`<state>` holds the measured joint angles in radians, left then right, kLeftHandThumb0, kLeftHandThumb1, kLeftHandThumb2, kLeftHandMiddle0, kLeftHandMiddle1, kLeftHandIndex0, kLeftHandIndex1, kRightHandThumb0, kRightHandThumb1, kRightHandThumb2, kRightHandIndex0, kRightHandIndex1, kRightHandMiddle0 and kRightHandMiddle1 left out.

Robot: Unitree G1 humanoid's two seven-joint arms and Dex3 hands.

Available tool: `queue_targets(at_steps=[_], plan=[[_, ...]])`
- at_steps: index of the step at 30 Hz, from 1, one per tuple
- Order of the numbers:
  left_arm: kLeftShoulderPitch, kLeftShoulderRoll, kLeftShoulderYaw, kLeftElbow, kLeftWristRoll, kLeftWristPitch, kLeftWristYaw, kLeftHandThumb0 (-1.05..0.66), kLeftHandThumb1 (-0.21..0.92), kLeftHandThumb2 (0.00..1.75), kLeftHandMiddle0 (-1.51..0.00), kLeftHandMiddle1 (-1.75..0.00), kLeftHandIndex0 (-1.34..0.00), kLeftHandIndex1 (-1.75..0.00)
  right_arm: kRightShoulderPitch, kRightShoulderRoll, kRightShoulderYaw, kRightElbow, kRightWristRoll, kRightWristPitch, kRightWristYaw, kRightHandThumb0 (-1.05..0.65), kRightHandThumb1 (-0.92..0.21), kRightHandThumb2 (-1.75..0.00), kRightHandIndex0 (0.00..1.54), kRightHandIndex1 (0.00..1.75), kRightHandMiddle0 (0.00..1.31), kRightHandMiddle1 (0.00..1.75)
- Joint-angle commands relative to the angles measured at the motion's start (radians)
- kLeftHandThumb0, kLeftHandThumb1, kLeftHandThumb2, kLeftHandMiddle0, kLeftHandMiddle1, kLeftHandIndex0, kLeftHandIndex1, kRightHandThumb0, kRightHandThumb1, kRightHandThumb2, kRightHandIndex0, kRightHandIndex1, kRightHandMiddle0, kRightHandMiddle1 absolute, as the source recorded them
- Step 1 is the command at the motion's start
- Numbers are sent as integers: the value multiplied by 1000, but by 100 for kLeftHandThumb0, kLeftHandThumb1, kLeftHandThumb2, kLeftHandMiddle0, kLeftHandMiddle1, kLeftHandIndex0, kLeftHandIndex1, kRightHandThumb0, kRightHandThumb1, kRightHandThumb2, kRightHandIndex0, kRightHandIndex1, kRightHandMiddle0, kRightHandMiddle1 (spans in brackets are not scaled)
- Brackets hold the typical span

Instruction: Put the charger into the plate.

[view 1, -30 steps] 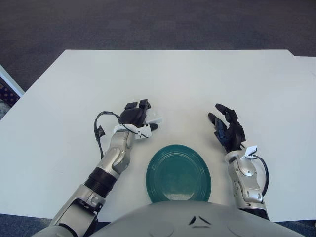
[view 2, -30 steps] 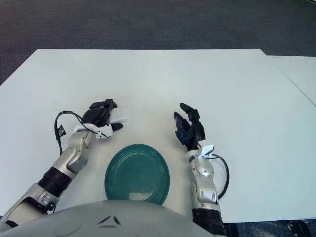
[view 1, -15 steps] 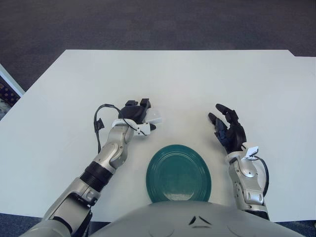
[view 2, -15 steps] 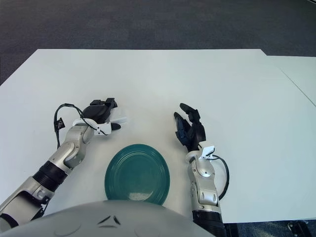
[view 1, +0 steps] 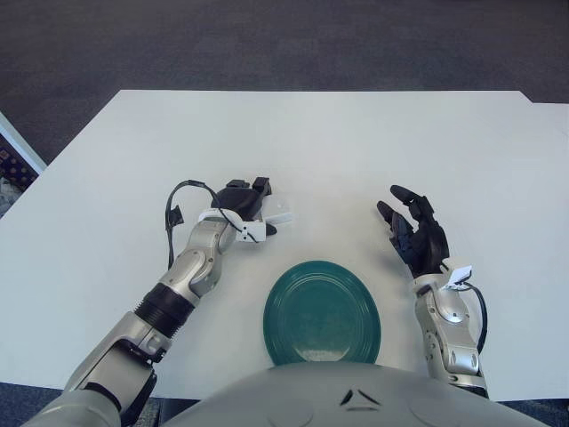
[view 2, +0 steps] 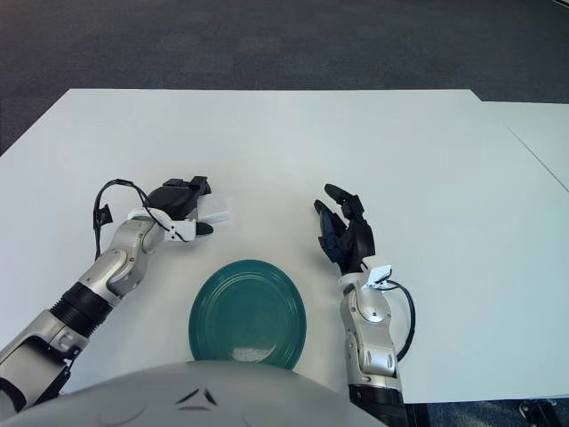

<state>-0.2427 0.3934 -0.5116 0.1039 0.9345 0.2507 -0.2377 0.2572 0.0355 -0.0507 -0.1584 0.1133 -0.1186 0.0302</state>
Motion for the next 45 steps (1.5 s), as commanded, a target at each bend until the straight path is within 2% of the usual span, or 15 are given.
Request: queue_targets(at_steps=[1,2,3,4,5,6,7,8,11,14,17,19,26,37,45], plan=[[28,-4,-34,74,35,39,-10,-99,92,24,-56,-10,-10,-151,8,9,-8,-24,30,16,2,-55,-92,-43,57,3,19,80],[20,-16,-42,108,66,49,50,-97,92,23,-58,-10,-14,-155,11,10,-10,-31,38,20,3,-55,-92,-43,57,3,19,80],[15,-24,-47,133,88,55,92,-93,92,20,-61,-28,-20,-155,14,11,-12,-35,43,23,4,-55,-92,-43,58,4,20,80],[9,-32,-51,152,102,60,122,-87,92,17,-57,-69,-24,-160,13,10,-14,-38,48,26,4,-55,-92,-42,58,4,21,80],[7,-42,-49,177,111,63,167,-84,92,15,-53,-96,-26,-164,14,10,-16,-41,53,29,5,-55,-92,-42,59,4,21,80],[6,-49,-47,192,114,64,194,-75,89,20,-53,-112,-32,-159,14,9,-17,-42,56,31,5,-55,-92,-42,59,4,22,80],[6,-65,-35,220,107,61,253,-63,79,39,-55,-135,-41,-156,15,7,-20,-44,58,31,6,-55,-92,-41,59,4,23,81],[8,-81,-23,239,97,58,306,-55,70,58,-58,-149,-46,-157,16,4,-22,-46,59,30,8,-55,-92,-41,60,5,24,81],[5,-112,-5,275,73,51,392,-47,55,91,-65,-166,-49,-166,15,0,-26,-46,61,30,12,-56,-92,-41,60,5,24,82],[8,-154,12,278,50,61,449,-16,31,124,-71,-160,-52,-172,16,-1,-29,-50,63,33,17,-56,-92,-41,61,5,24,81],[20,-189,28,245,32,86,474,-5,19,139,-76,-158,-55,-174,13,-2,-32,-50,63,33,21,-57,-92,-42,62,6,24,81],[28,-198,36,225,22,96,480,-3,16,144,-78,-157,-56,-174,13,-1,-32,-51,60,33,21,-57,-92,-42,63,6,24,82],[45,-224,63,190,-7,119,491,0,8,152,-83,-155,-60,-175,9,2,-31,-50,55,35,19,-56,-92,-43,64,6,24,82],[48,-238,68,178,-14,144,475,0,5,156,-85,-155,-62,-175,9,4,-31,-48,51,29,19,-56,-92,-42,63,6,22,80],[50,-227,66,167,-37,114,463,0,2,158,-88,-152,-65,-175,7,6,-31,-49,47,37,12,-56,-92,-41,62,6,25,81]])
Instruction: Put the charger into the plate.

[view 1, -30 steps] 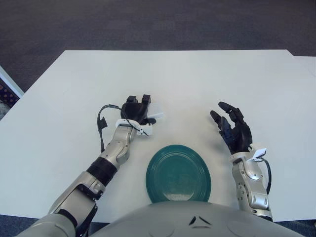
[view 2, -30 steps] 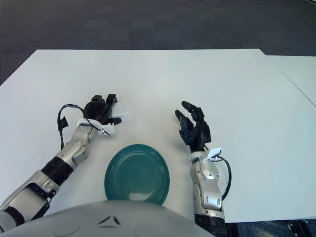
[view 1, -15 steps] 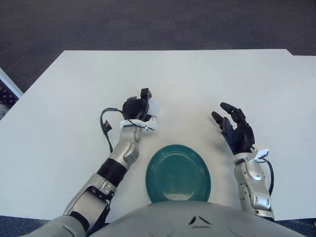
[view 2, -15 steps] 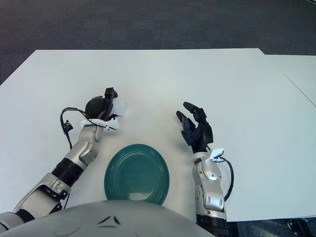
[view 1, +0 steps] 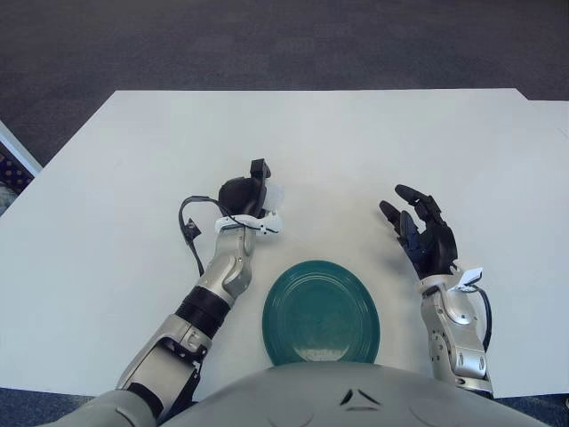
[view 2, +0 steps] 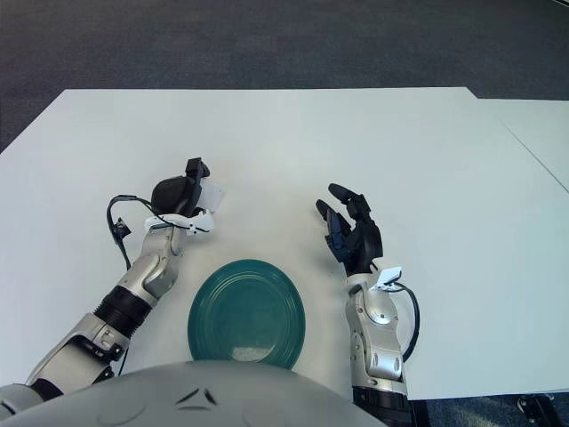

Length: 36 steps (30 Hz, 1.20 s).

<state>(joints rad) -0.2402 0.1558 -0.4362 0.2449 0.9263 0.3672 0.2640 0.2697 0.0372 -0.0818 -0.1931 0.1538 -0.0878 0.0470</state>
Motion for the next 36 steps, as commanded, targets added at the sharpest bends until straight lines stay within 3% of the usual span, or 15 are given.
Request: queue_targets(at_steps=[1,21,31,36], plan=[[49,13,-10,23,-32,-7,-41,0,2,158,-88,-152,-65,-175,-6,4,0,-15,7,7,-5,-56,-92,-41,62,6,25,81],[70,15,8,-32,-56,-33,-16,0,1,159,-89,-153,-65,-175,-7,2,5,-8,-14,8,-13,-55,-92,-43,60,4,21,81],[105,34,25,-127,-58,-57,-10,0,1,159,-90,-152,-65,-175,-3,6,10,-6,-16,4,-13,-54,-92,-44,58,3,20,79],[124,39,32,-247,-38,-49,-24,0,1,161,-89,-155,-65,-175,-3,6,11,2,-15,5,-11,-54,-92,-44,59,3,20,79]])
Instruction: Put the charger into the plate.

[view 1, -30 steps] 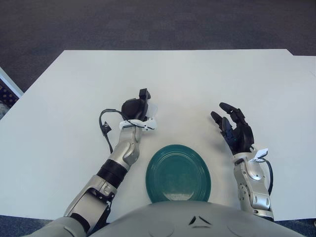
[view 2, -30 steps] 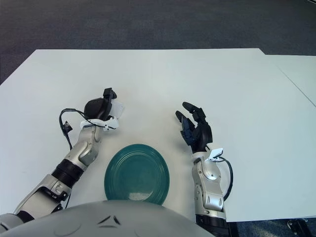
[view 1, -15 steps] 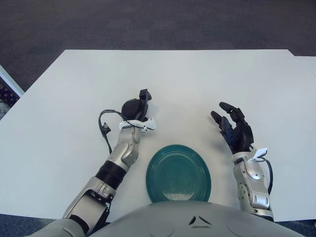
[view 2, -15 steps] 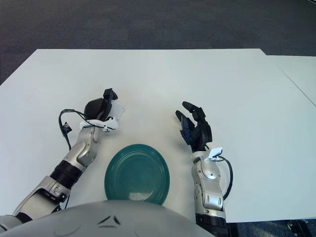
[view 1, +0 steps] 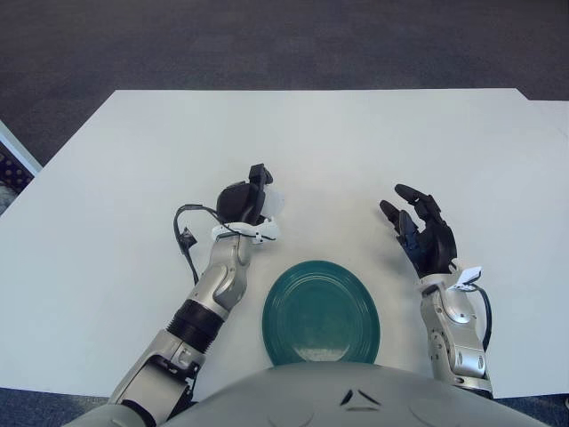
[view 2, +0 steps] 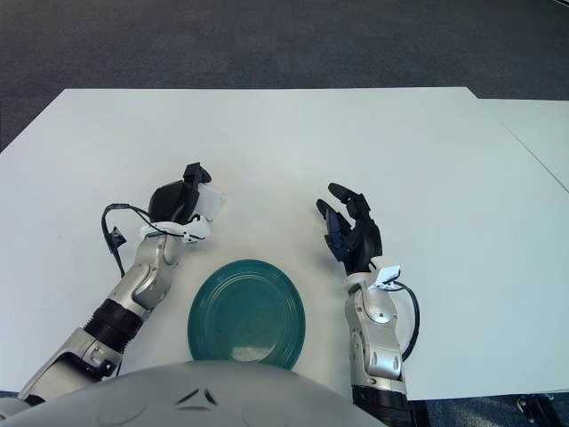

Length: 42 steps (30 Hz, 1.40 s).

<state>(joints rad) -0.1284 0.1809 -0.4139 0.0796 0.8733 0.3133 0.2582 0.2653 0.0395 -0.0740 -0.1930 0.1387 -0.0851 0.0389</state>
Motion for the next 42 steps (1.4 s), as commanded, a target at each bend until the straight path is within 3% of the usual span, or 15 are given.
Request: queue_targets(at_steps=[1,7,25,36,42], plan=[[16,16,10,-113,22,10,-27,0,1,161,-89,-156,-65,-175,0,4,4,4,0,3,-3,-54,-92,-44,59,3,20,79],[25,27,11,-245,63,42,-97,0,1,163,-87,-162,-64,-175,-3,3,7,14,-4,-2,-2,-54,-92,-45,60,3,20,79],[126,22,-46,-524,266,-15,-113,0,7,160,-77,-174,-59,-175,-6,10,11,32,-7,3,-13,-53,-92,-45,59,2,18,77],[209,-18,-75,-711,387,-27,-280,0,4,164,-80,-175,-61,-175,-7,2,18,36,-17,3,-10,-54,-92,-48,56,1,18,77],[267,-22,-109,-842,384,-55,-500,0,6,161,-80,-173,-58,-175,-8,3,16,36,-19,5,-15,-53,-92,-47,56,1,20,79]])
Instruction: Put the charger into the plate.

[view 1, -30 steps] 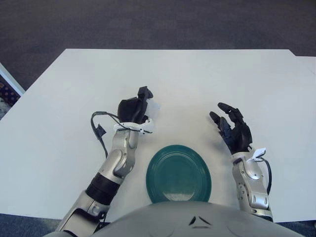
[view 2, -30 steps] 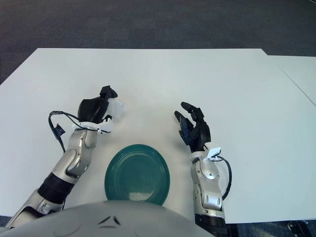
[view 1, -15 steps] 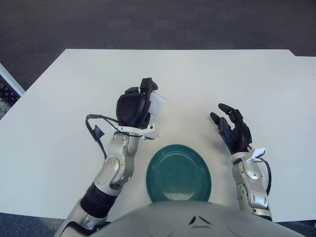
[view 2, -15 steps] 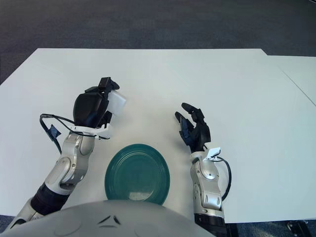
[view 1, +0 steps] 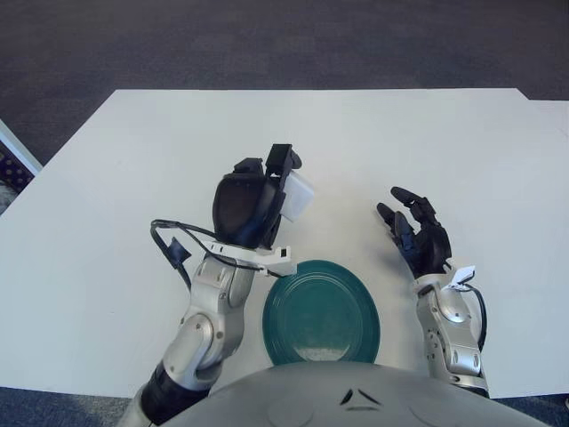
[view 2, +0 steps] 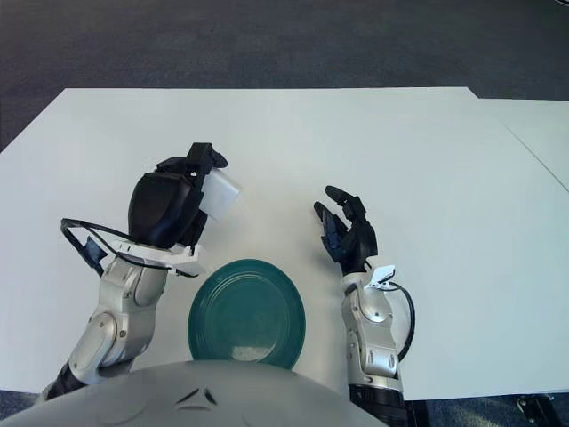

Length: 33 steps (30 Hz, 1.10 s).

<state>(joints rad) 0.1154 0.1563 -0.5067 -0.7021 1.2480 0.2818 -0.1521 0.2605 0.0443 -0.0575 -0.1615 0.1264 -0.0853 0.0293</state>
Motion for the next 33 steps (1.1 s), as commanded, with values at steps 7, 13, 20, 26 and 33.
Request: queue_targets(at_steps=[7,13,20,26,33], plan=[[37,47,12,-133,-101,-92,-284,0,5,162,-82,-172,-58,-175,-11,2,4,9,-15,8,-15,-53,-92,-46,57,1,22,81],[56,67,40,-174,-198,-117,-386,0,6,160,-82,-169,-57,-175,-13,5,9,10,-20,14,-20,-52,-92,-46,56,1,21,82],[85,98,38,-206,-244,-161,-449,0,13,152,-78,-168,-51,-175,-16,6,11,18,-22,14,-21,-53,-92,-47,56,0,19,81],[109,136,32,-179,-249,-247,-418,0,15,149,-76,-168,-49,-175,-18,6,10,21,-17,10,-19,-52,-92,-47,55,0,17,80],[144,149,29,-130,-239,-325,-355,0,18,147,-75,-167,-48,-175,-18,11,8,14,-10,18,-22,-50,-92,-47,57,1,18,80]])
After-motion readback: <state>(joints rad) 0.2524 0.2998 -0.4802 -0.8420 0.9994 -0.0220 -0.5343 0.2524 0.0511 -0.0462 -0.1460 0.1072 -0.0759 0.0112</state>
